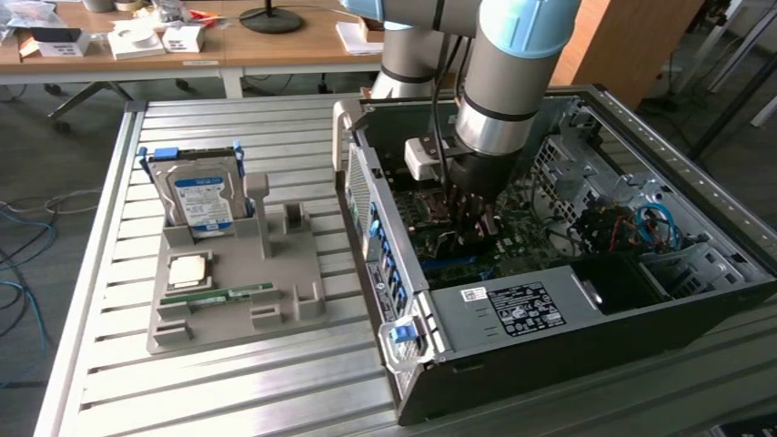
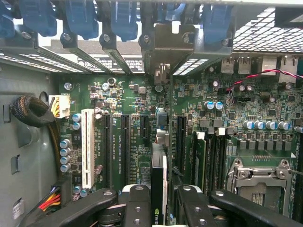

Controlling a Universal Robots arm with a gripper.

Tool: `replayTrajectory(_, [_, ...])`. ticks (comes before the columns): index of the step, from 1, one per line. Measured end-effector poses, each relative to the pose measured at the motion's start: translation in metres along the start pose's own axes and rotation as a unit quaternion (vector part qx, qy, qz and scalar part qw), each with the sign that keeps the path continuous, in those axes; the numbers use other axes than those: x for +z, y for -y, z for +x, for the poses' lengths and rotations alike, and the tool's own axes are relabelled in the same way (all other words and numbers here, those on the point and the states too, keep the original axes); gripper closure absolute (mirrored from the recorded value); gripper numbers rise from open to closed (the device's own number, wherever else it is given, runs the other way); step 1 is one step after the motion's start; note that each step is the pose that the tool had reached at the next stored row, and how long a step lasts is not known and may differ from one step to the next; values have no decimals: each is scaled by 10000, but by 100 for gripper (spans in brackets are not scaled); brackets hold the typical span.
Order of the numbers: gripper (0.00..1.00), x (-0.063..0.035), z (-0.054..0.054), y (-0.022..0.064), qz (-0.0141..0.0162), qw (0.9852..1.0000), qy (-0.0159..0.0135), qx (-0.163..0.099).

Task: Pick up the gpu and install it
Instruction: 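Insert the gpu into the slot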

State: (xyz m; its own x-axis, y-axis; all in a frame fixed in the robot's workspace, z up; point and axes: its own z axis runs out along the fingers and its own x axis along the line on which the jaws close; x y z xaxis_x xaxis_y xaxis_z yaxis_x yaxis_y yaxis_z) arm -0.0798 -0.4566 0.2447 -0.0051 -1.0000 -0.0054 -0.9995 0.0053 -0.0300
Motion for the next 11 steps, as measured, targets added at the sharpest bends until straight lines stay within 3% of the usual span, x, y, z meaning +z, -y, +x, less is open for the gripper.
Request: replayTrajectory(11, [74,0,0,0,0,10000,0,0])
